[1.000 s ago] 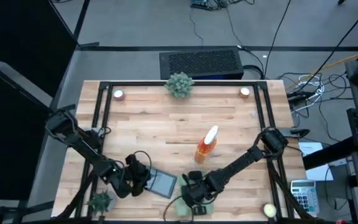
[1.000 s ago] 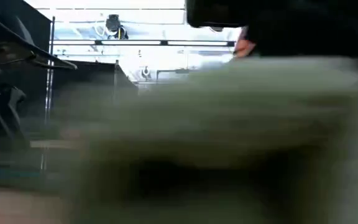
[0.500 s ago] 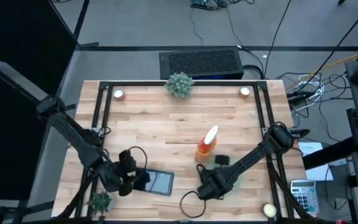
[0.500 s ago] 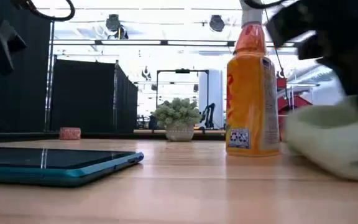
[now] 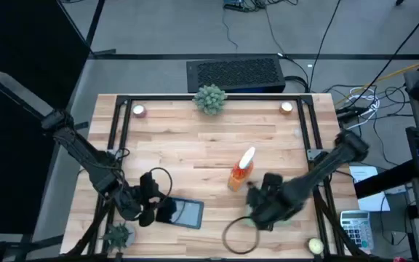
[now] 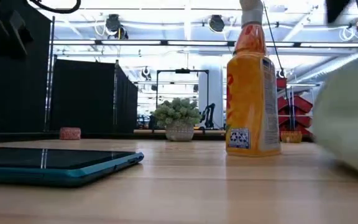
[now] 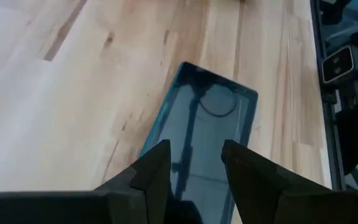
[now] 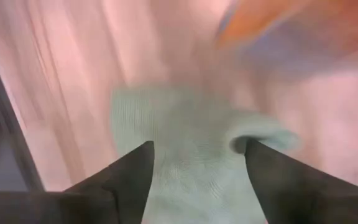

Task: Apply microfiber cloth
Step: Return to Home Position

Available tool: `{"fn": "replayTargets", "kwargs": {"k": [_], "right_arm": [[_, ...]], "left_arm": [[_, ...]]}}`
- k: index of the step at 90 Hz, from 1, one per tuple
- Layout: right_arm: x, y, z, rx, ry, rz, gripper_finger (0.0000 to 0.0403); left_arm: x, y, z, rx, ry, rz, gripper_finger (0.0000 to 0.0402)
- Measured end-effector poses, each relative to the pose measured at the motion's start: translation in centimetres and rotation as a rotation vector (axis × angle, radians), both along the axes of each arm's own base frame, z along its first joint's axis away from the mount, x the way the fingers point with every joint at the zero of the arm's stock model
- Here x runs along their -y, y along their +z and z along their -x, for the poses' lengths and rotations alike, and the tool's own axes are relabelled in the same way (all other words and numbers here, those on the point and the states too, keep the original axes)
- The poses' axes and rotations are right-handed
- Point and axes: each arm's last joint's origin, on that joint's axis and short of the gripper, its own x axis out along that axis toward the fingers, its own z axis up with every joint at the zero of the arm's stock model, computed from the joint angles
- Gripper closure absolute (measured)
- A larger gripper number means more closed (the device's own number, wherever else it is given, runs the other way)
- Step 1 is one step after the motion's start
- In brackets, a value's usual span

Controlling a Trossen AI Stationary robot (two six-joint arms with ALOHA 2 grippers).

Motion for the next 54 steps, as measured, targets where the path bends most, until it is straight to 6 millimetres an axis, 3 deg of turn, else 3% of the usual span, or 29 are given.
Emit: {"fn": "replayTargets", "kwargs": {"k": [10,24,37,54], "right_arm": [[1.0,3.3,3.1,0.230,-0.066,0.032,0.0164],[2.4,4.7,6.1,0.419,-0.109,0.026,0.0171],[4.3,3.9,7.1,0.550,-0.108,0.056,0.0185],[7.5,0.4,6.7,0.643,-0.070,0.027,0.0209]], "left_arm": [[-0.7,0.8,0.0,0.034,-0.015,-0.010,0.0268],[-2.0,1.6,-0.3,0.057,-0.029,-0.023,0.0268],[-3.1,1.8,-0.9,0.047,-0.041,-0.033,0.0268],[-4.4,1.8,-1.8,0.022,-0.051,-0.023,0.0268]]}}
